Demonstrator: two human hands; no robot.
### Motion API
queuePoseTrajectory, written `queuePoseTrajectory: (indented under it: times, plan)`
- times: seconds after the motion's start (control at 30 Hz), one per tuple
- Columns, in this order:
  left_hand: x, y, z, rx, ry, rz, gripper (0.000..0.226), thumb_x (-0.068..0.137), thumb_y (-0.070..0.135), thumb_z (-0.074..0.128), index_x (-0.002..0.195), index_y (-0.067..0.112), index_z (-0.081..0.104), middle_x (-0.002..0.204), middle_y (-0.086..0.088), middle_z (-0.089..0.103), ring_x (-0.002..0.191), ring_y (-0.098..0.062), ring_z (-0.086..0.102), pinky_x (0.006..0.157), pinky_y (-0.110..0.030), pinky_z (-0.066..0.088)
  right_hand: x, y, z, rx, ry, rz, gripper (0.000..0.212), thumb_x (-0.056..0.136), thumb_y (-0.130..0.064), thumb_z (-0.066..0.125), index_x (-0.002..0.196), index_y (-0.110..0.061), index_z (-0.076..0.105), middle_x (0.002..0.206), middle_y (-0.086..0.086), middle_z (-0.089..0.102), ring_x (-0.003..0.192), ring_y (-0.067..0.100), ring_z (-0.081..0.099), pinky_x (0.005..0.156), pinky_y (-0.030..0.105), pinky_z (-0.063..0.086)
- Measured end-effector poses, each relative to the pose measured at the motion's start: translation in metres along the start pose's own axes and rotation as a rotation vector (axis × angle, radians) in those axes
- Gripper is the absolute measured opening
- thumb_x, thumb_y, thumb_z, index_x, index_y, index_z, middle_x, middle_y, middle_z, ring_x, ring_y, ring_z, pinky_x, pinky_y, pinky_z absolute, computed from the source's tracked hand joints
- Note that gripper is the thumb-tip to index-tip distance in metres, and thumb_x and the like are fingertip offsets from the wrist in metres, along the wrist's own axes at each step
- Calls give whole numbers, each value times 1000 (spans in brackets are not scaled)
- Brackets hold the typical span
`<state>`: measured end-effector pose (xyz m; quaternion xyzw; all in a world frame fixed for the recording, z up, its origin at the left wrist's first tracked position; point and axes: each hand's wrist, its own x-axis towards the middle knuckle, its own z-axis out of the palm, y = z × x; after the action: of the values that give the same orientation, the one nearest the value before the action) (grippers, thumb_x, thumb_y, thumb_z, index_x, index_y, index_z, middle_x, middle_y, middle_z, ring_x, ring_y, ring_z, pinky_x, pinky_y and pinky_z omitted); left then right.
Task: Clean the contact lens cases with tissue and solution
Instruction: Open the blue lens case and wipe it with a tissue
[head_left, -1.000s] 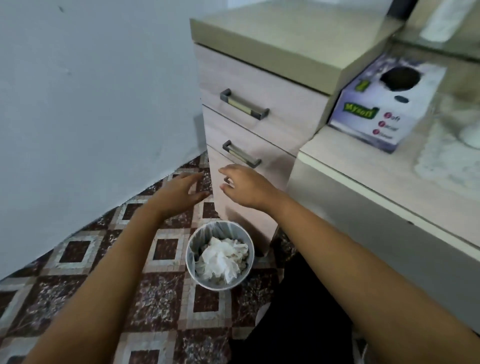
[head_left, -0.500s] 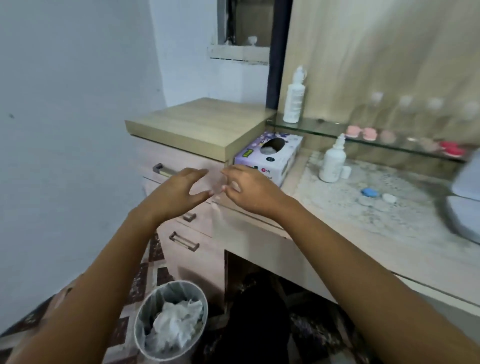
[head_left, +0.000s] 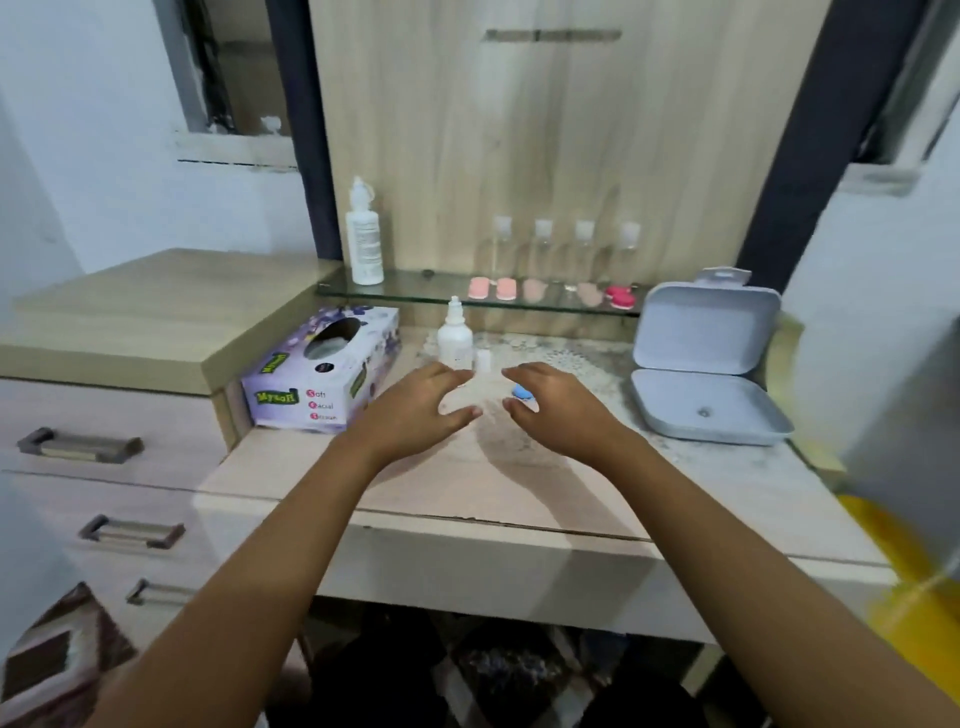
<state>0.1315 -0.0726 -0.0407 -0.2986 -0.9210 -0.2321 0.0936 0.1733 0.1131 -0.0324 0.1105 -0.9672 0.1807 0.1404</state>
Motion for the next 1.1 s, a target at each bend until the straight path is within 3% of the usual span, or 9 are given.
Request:
queuePoseTrajectory:
  times: [0.37,0.47,0.6,0.87,0.93,1.0,1.1]
  plan:
    - [40,9,53,-26,-67,23,49,90,44,54,132,18,50,118,0,52,111,-16,50,88,-26,39,-12,54,11,16,7,191,42,93,-24,48,134,-13,46,135,10,49,123,23,45,98,26,32]
    - [48,6,58,48,-60,38,48,90,42,53,131,17,51,114,-3,54,109,-19,50,89,-30,40,-8,56,18,24,38,194,39,91,-23,51,127,-9,53,121,16,56,111,29,52,92,30,38]
    - [55,1,64,70,-34,59,39,90,42,54,121,18,60,104,-1,55,102,-19,52,86,-33,42,0,59,31,-22,104,205,29,85,-33,56,103,-12,63,93,15,62,90,34,56,78,36,46]
    - [58,-5,72,23,11,78,40,88,44,56,120,20,60,101,3,53,103,-18,52,87,-34,41,3,63,38,87,149,216,24,85,-30,59,98,-11,67,98,8,60,93,27,52,83,35,44]
    - [56,-1,70,-95,77,56,42,89,40,57,125,19,56,97,6,47,93,-10,51,81,-25,40,2,64,39,86,151,209,25,86,-31,58,100,-12,66,99,7,59,94,25,51,84,35,44]
    - [56,3,63,-270,254,-20,38,90,33,58,125,19,55,93,4,45,79,-3,45,69,-18,36,1,64,40,78,164,196,24,87,-31,57,100,-12,65,98,6,58,92,24,50,82,33,43]
    - [64,0,46,-527,558,-243,33,88,25,61,119,18,53,102,-4,46,87,-15,47,75,-29,42,1,64,41,74,181,185,23,88,-28,56,99,-11,65,96,5,58,90,23,50,80,32,42]
